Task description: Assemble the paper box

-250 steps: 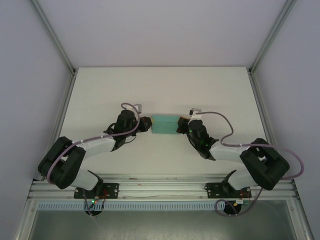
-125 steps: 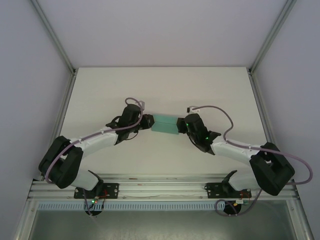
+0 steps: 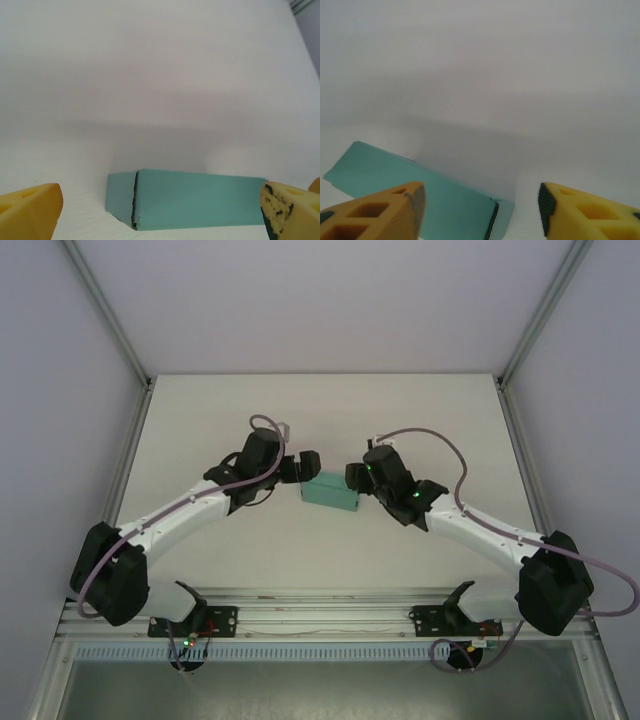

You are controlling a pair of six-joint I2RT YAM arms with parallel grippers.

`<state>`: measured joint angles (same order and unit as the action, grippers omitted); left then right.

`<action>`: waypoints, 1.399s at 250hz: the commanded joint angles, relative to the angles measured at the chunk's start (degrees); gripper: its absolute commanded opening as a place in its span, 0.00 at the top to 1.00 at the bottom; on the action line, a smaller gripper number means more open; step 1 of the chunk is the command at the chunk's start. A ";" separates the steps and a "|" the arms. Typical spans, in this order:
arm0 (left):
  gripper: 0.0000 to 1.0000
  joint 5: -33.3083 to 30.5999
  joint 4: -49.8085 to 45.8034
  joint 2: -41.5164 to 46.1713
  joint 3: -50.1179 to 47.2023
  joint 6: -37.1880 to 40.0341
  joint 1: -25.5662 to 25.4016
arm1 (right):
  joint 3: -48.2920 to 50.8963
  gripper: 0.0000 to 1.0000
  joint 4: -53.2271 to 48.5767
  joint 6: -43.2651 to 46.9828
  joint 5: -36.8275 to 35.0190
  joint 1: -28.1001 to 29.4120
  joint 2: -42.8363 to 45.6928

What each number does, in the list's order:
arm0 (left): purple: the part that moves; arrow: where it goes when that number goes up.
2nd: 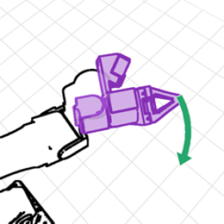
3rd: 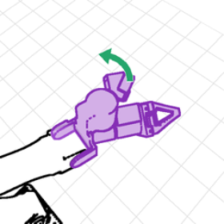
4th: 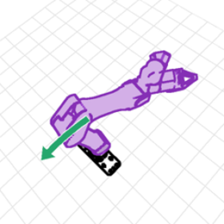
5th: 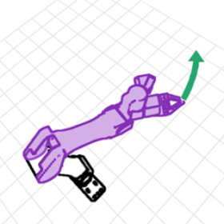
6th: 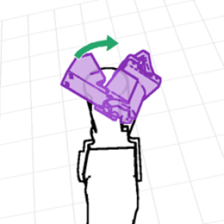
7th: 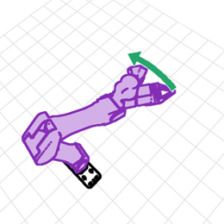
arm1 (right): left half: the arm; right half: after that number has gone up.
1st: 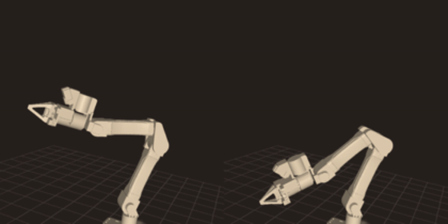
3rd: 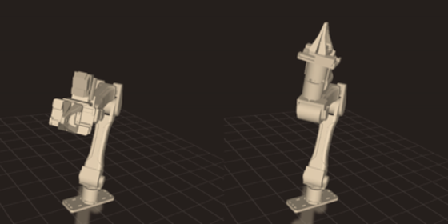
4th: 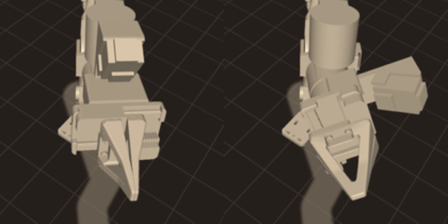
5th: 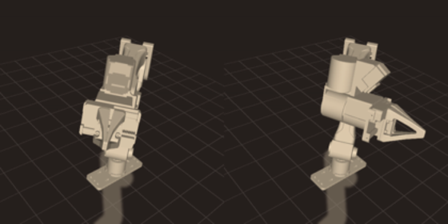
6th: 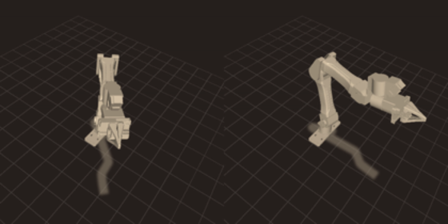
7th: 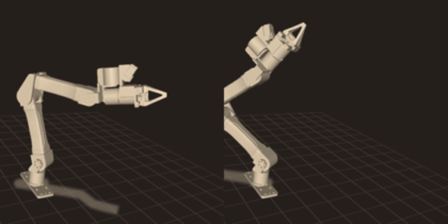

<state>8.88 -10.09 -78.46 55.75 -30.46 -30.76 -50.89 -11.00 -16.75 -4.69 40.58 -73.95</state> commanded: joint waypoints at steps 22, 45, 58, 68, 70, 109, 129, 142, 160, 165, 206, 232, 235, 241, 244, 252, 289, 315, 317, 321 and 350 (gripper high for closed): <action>0.00 -4.20 -6.01 2.96 3.35 2.72 1.18 | -4.32 0.13 -5.22 12.35 8.04 0.23 0.68; 0.00 -5.58 -7.52 4.70 3.30 3.65 1.99 | -5.78 0.00 -7.84 26.12 18.39 0.27 -0.06; 0.00 -6.73 -7.84 6.14 2.43 3.73 2.61 | -7.31 0.00 -10.05 32.14 19.42 0.24 -1.28; 0.00 -7.76 -7.84 7.33 1.43 3.74 3.13 | -8.71 0.00 -12.02 36.47 19.50 0.21 -2.61; 0.00 -7.92 -7.84 7.54 1.09 3.72 3.18 | -8.94 0.00 -12.53 37.37 19.49 0.23 -2.89; 0.00 -10.62 -9.06 11.85 -3.48 3.20 4.82 | -13.19 0.00 -18.74 55.30 18.82 0.23 -9.98; 0.00 -11.90 -10.20 13.61 -5.67 2.80 5.34 | -16.36 0.00 -20.16 59.01 16.53 0.20 -14.37; 0.00 -12.37 -10.93 14.67 -7.05 2.60 5.54 | -19.37 0.00 -22.10 60.31 15.53 0.23 -17.46; 0.00 -13.05 -11.75 15.82 -8.73 2.08 5.78 | -23.53 0.01 -25.47 61.42 14.95 0.26 -21.61; 0.00 -13.18 -11.89 16.13 -9.24 1.94 5.87 | -24.51 0.02 -26.55 61.76 14.98 0.21 -22.59; 0.00 -14.44 -12.56 18.08 -11.95 1.20 6.33 | -28.21 0.11 -32.00 65.44 15.67 0.94 -27.69; 0.00 -14.50 -12.71 18.65 -12.43 1.11 6.49 | -28.56 0.16 -30.81 65.18 12.29 1.38 -29.42; 0.00 -14.55 -12.69 18.72 -12.53 1.08 6.50 | -28.65 0.17 -30.87 65.18 12.07 1.36 -29.72; 0.00 -14.60 -12.70 18.84 -12.63 1.10 6.48 | -28.88 0.19 -30.98 65.18 11.75 1.37 -30.11; 0.00 -14.58 -12.68 18.85 -12.67 1.10 6.50 | -29.03 0.19 -31.05 65.14 11.61 1.35 -30.37; 0.00 -14.78 -12.59 18.96 -12.81 1.04 6.50 | -29.29 0.20 -31.29 65.10 11.23 1.35 -31.00; 0.00 -15.34 -12.68 19.28 -13.01 0.66 6.59 | -30.86 0.31 -32.50 64.42 9.32 1.46 -33.98; 0.00 -15.33 -12.68 19.48 -13.24 0.67 6.60 | -30.88 0.37 -31.19 63.60 7.28 1.52 -34.71; 0.00 -15.31 -12.68 19.59 -13.26 0.66 6.59 | -30.85 0.38 -31.01 63.53 7.03 1.61 -34.69; 0.00 -15.30 -12.77 19.61 -13.23 0.71 6.59 | -30.72 0.40 -30.53 63.35 6.48 1.68 -34.68; 0.00 -15.48 -12.86 19.68 -13.38 0.71 6.66 | -29.29 0.51 -26.24 62.47 1.37 2.22 -34.39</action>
<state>-4.99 -21.74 -60.31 43.22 -29.06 -24.62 -80.36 -40.27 46.17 3.86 42.00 -108.73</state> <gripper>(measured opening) 0.998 0.514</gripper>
